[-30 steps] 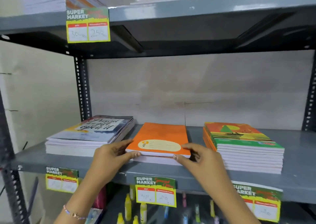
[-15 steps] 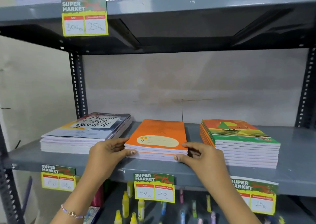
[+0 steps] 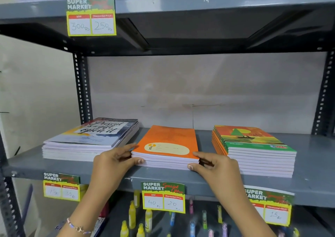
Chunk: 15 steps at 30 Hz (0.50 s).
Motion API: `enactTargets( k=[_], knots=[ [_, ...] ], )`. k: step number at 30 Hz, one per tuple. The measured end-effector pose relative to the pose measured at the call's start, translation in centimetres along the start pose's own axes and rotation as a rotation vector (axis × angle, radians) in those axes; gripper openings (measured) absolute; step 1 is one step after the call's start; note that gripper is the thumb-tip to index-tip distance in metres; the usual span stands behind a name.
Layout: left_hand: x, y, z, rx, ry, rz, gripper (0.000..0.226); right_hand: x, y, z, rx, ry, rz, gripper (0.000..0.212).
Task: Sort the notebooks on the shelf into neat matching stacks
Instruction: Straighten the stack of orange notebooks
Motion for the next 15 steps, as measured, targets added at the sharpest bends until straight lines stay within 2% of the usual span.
enactTargets(
  k=[6, 15],
  knots=[
    [-0.05, -0.09, -0.26, 0.018, 0.002, -0.044, 0.032, -0.30, -0.14, -0.14, 0.028, -0.006, 0.011, 0.031],
    [0.07, -0.49, -0.91, -0.025, -0.052, -0.032, 0.027, -0.05, -0.37, -0.13, 0.064, -0.025, 0.061, 0.032]
  ],
)
Point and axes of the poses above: each hand's wrist, its own z-axis away from the middle knuckle, its own x-axis out of the palm, y = z × x, the point moved 5 cm from there along -z, towards the middle knuckle, and after that the axes turned 3 degrees about -x, right-handed, at the moved point
